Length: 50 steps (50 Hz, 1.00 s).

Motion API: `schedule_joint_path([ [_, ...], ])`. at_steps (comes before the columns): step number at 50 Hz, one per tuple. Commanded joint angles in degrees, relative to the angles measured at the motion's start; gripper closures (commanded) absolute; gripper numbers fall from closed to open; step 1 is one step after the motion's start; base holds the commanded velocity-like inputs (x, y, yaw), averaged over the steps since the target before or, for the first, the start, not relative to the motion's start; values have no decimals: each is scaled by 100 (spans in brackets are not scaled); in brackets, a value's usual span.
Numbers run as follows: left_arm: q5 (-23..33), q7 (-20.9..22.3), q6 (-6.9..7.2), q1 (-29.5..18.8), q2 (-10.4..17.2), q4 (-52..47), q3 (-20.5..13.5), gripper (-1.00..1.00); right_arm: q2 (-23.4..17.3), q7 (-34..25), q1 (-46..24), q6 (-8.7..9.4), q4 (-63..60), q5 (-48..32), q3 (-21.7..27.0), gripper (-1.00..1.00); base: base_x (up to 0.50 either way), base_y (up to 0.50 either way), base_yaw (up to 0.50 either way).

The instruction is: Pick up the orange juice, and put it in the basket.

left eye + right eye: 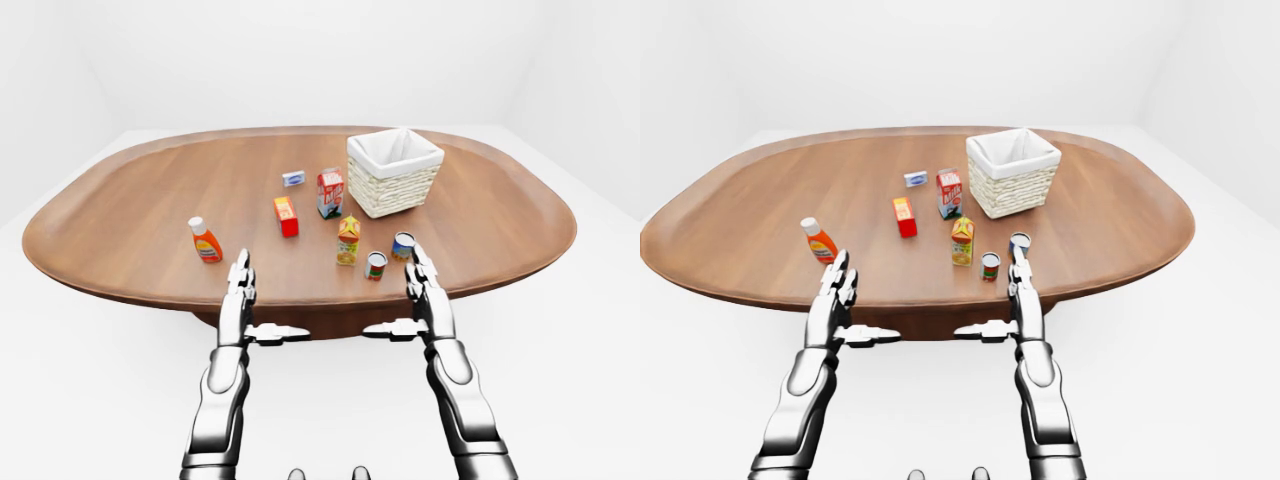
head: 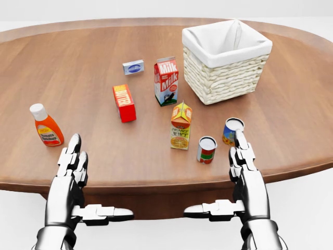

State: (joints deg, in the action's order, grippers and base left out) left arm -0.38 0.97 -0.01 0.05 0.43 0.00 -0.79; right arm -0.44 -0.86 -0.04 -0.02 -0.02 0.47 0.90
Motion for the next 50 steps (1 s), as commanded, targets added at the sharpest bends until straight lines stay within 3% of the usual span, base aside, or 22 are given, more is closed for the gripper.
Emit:
schedule_joint_path([
  [1,-67,161,31,18,63,-37,-124,-100,-67,-129,7,6,-36,61,132,-100,0,0,0],
  [12,-100,130,277,23,63,-184,-150,-100,-54,-117,27,116,-230,55,115,-100,0,0,0],
  [15,-187,158,501,70,49,-421,-148,-100,-55,-110,57,207,-407,38,105,-100,0,0,0],
  [20,-204,13,501,5,80,-789,-242,-100,-39,-95,193,374,-1023,-76,37,-100,0,0,0],
  [21,-99,31,501,-3,132,-824,-223,-100,-35,-96,221,500,-1227,-80,28,-100,0,0,0],
  [27,-444,-4,501,-134,166,-1942,-459,-100,5,-78,227,480,-1470,62,98,-100,0,0,0],
  [32,-519,284,501,-183,331,-2628,-634,-100,-7,-71,284,485,-1613,22,40,-100,0,0,0],
  [33,-644,289,501,-221,299,-2790,-712,-100,-9,-57,273,400,-1606,2,48,-100,0,0,0],
  [41,-1258,167,501,-498,499,-3736,-1267,-100,7,-23,293,502,-1938,64,31,-100,0,0,0],
  [44,-1276,445,501,-450,615,-3960,-1306,-100,3,-48,323,502,-2122,72,19,-100,0,0,0],
  [48,-1832,186,501,-666,726,-4299,-1899,-100,9,-59,373,502,-2464,65,-10,-100,0,0,0],
  [50,-2165,208,501,-808,933,-4442,-2150,-100,20,-62,445,502,-2791,60,-52,-100,0,0,0],
])
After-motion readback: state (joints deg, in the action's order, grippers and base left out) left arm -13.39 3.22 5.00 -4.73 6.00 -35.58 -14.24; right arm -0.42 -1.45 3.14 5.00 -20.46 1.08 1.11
